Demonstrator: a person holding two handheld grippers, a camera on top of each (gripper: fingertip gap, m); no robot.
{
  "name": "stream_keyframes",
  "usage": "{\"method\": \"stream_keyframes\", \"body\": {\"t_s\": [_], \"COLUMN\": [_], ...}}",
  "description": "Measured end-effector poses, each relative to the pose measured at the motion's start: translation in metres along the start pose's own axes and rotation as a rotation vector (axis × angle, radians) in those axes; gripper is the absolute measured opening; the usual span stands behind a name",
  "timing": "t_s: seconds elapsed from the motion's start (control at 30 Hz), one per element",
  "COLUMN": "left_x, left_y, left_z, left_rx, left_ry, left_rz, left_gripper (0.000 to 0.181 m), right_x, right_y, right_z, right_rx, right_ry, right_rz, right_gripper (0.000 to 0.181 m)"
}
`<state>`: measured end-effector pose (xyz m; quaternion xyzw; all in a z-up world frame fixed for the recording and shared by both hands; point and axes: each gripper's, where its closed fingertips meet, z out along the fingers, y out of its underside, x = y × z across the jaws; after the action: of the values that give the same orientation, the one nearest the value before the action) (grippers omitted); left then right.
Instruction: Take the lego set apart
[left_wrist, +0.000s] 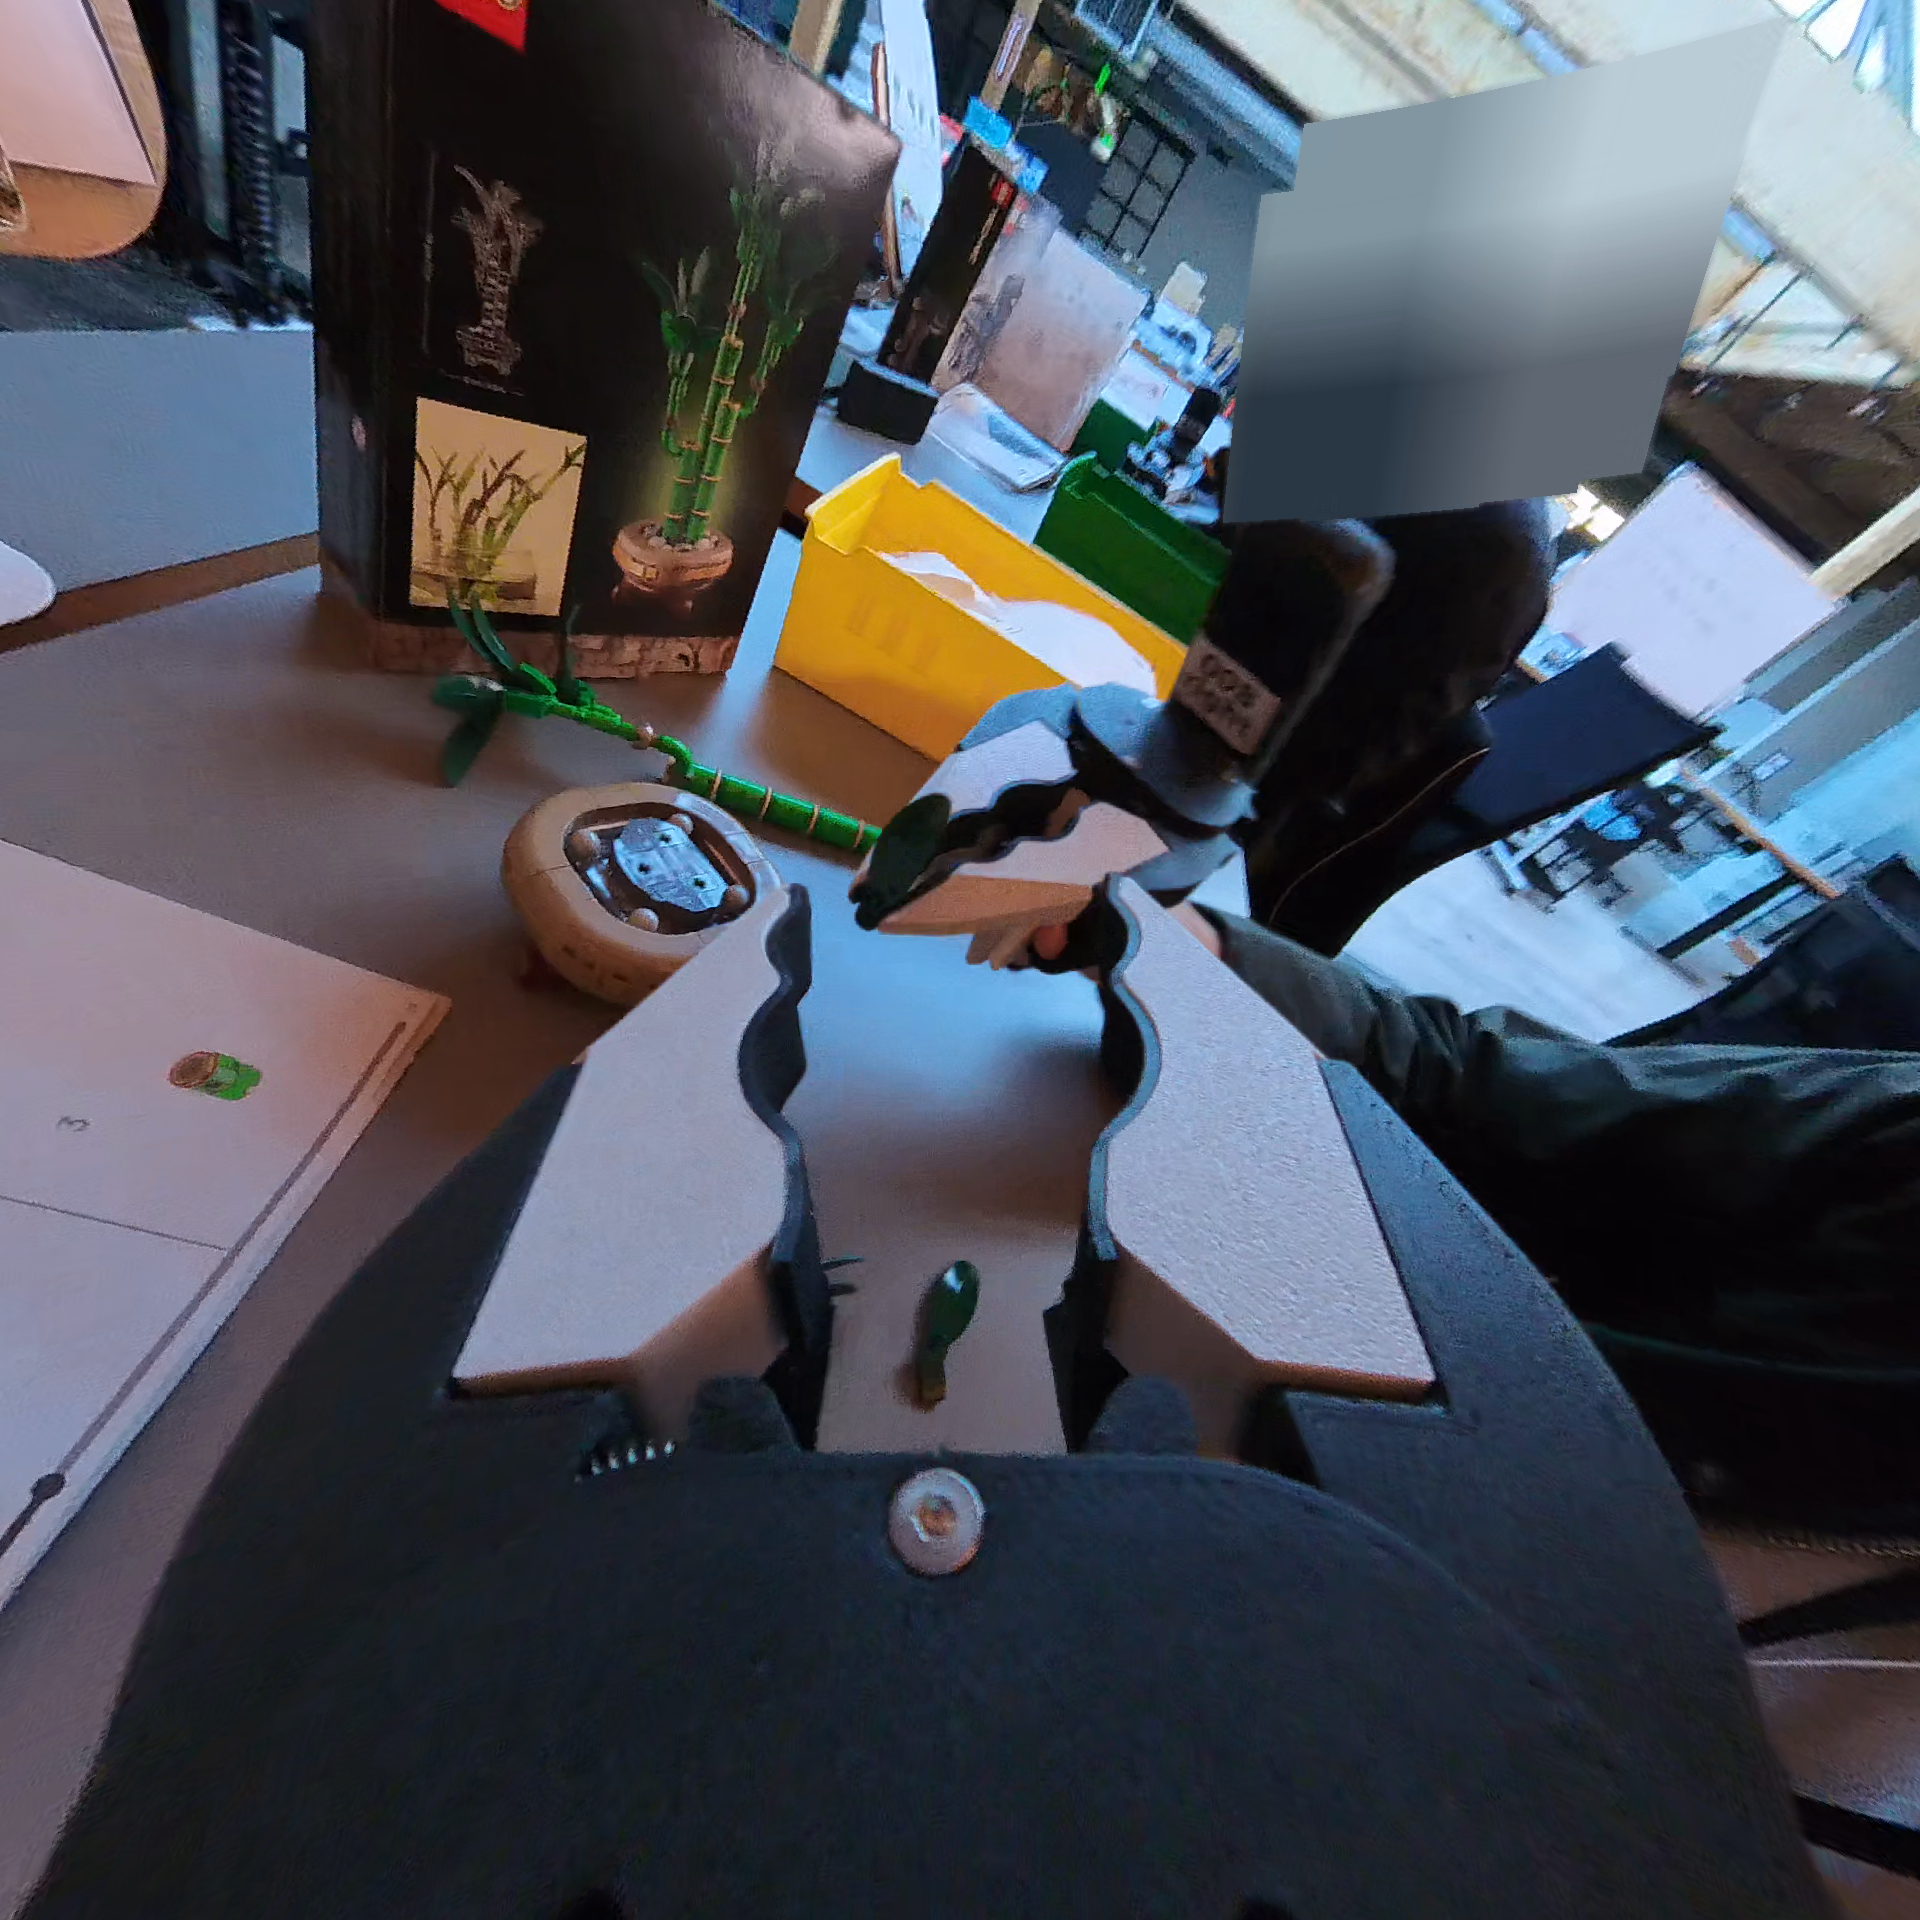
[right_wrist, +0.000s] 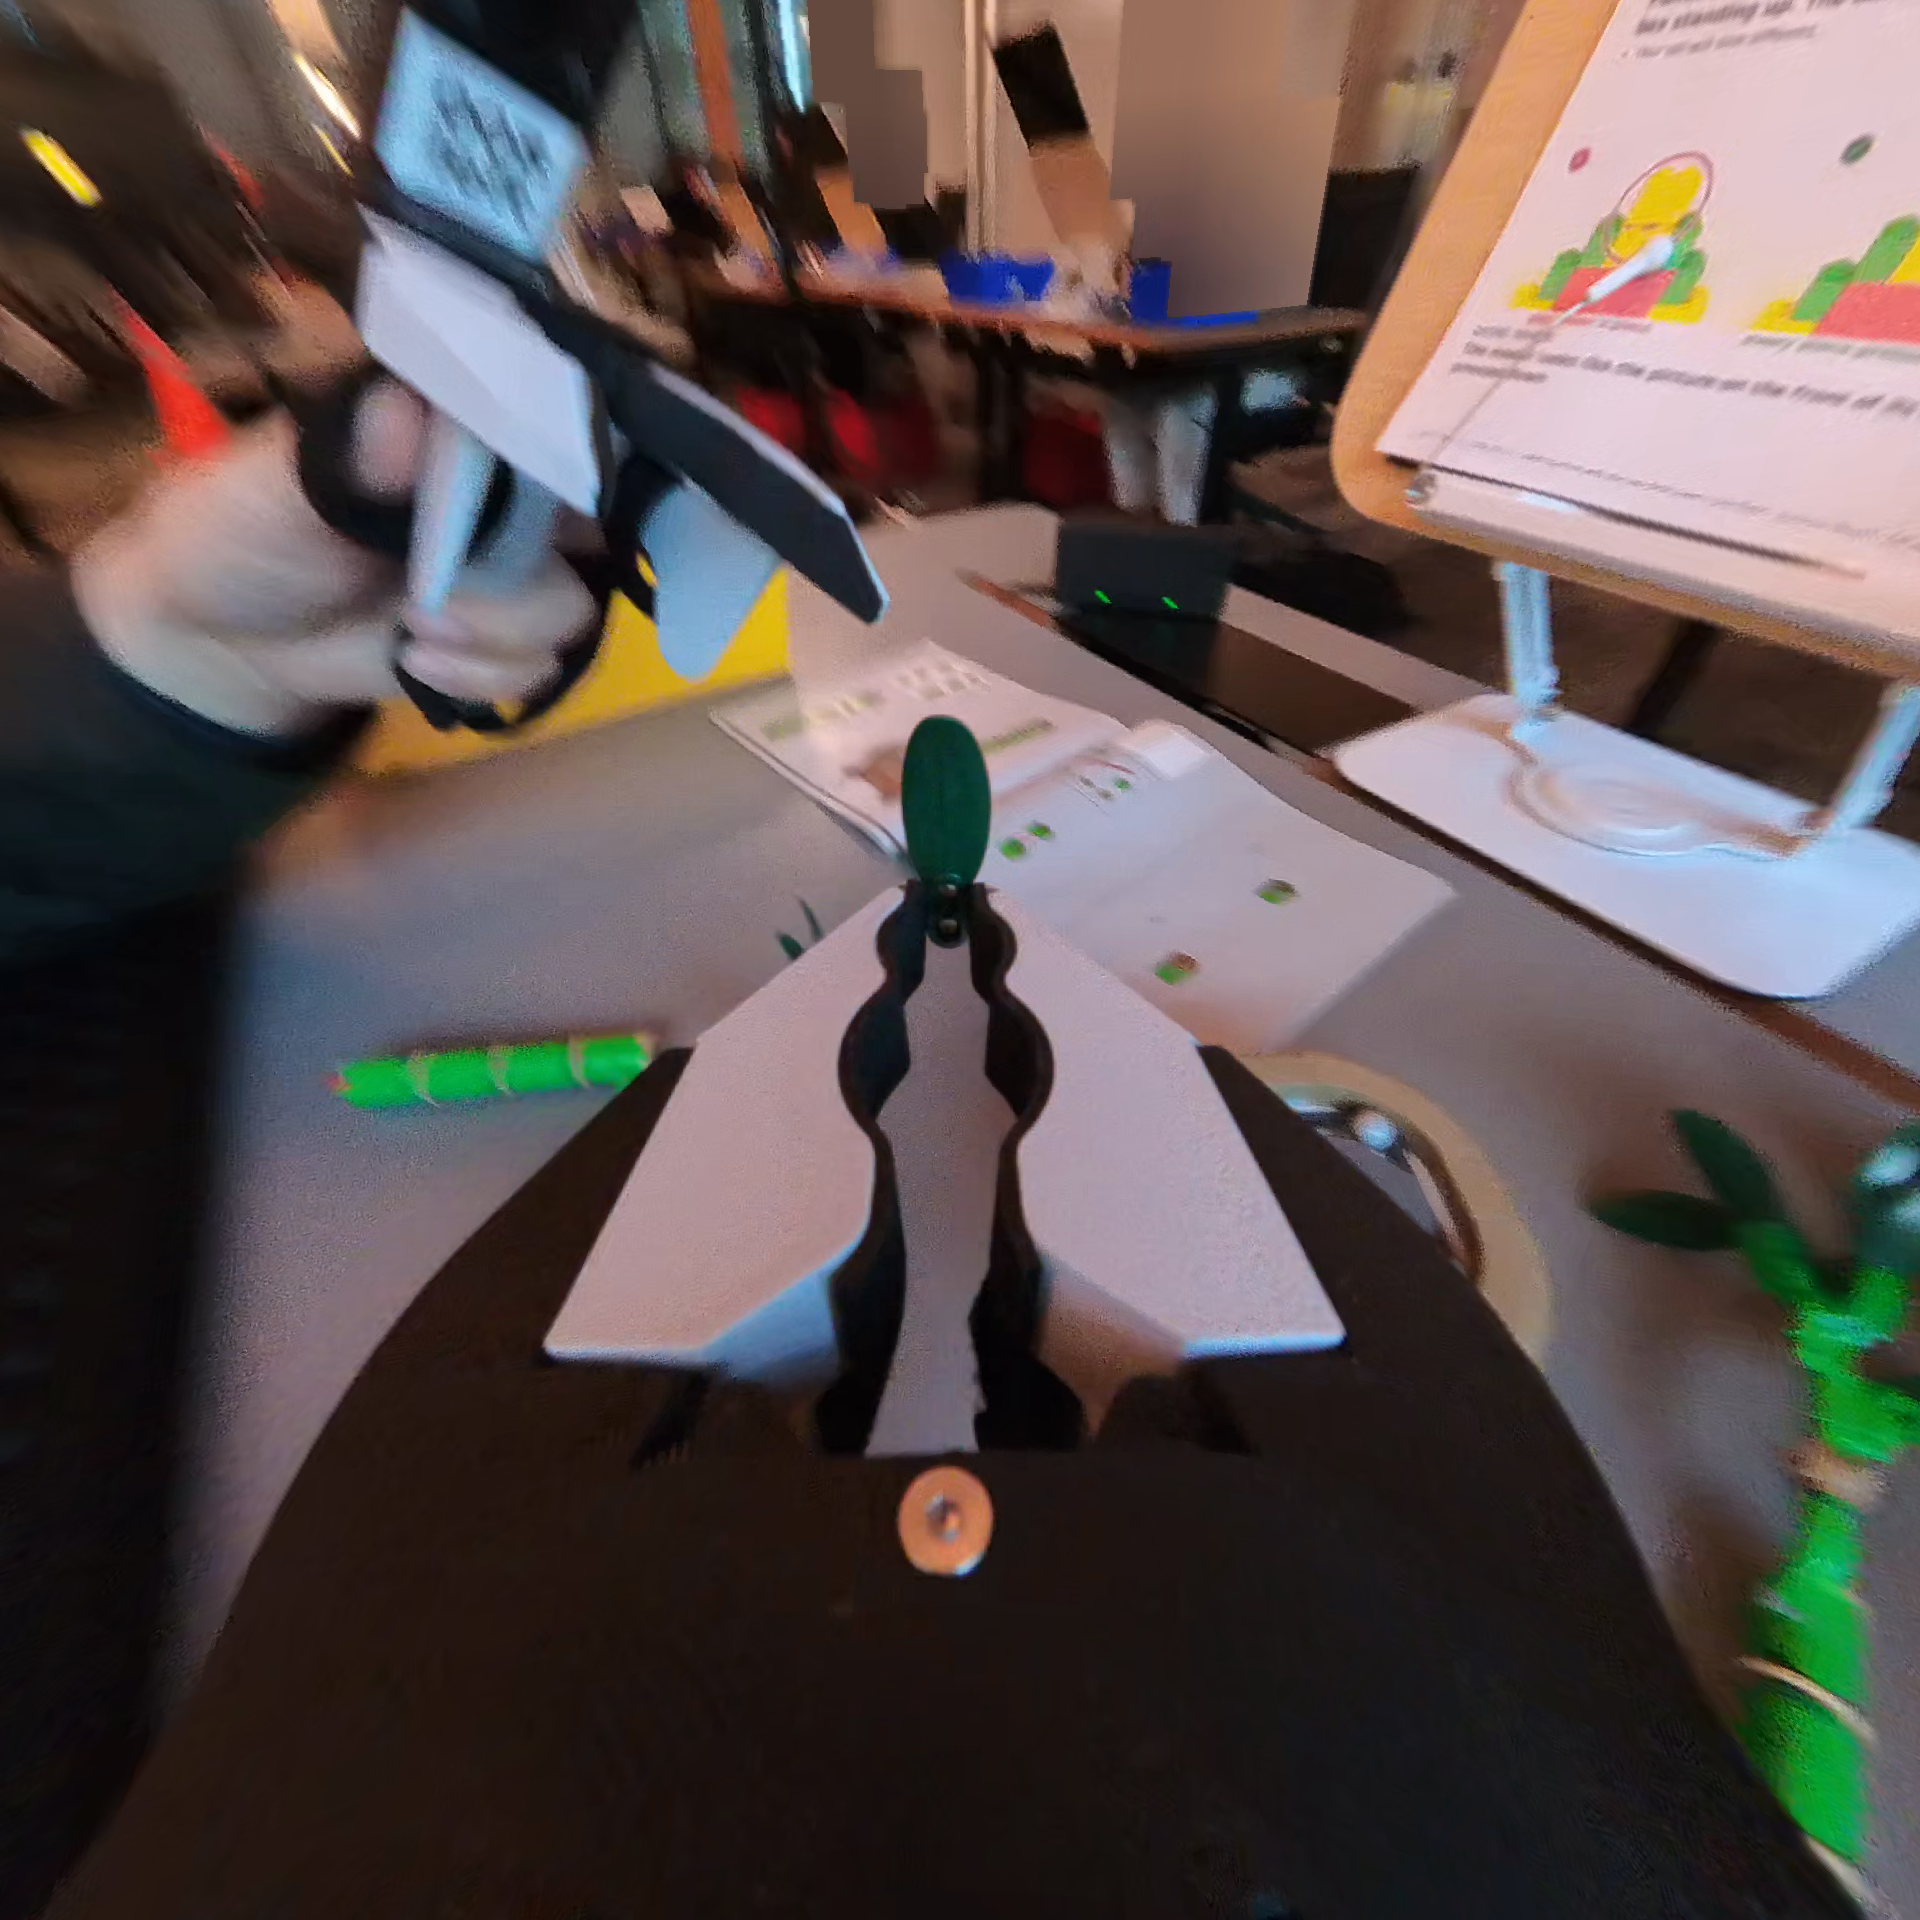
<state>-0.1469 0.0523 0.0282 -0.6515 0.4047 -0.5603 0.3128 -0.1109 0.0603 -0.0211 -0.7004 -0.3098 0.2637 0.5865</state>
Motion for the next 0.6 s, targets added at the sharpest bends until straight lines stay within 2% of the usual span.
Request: {"method": "stream_keyframes", "body": {"t_s": [0.17,0.3,0.33,0.37,0.5,0.57,0.6], "left_x": [-0.012,-0.029,-0.029,-0.026,-0.037,-0.038,-0.038], "left_y": [0.026,0.048,0.052,0.054,0.047,0.035,0.03], "left_z": [0.019,0.025,0.026,0.026,0.016,0.007,0.002], "left_rx": [-0.1,-0.219,-0.236,-0.248,-0.231,-0.18,-0.162], "left_ry": [-0.118,-0.196,-0.187,-0.158,-0.216,-0.21,-0.195], "left_rz": [0.094,0.105,0.105,0.108,0.157,0.132,0.11], "left_gripper": [0.049,0.033,0.024,0.006,0.0,0.0,0.0], "right_x": [-0.008,-0.013,-0.015,-0.015,-0.018,-0.011,-0.009], "right_y": [0.025,0.032,0.032,0.032,0.025,0.023,0.024], "right_z": [0.015,0.02,0.02,0.02,0.02,0.018,0.017], "right_rx": [-0.196,-0.247,-0.248,-0.247,-0.184,-0.178,-0.181], "right_ry": [0.109,0.122,0.116,0.115,0.093,0.13,0.135], "right_rz": [-0.236,-0.321,-0.324,-0.325,-0.337,-0.345,-0.351], "right_gripper": [0.007,0.007,0.007,0.007,0.008,0.026,0.027]}}
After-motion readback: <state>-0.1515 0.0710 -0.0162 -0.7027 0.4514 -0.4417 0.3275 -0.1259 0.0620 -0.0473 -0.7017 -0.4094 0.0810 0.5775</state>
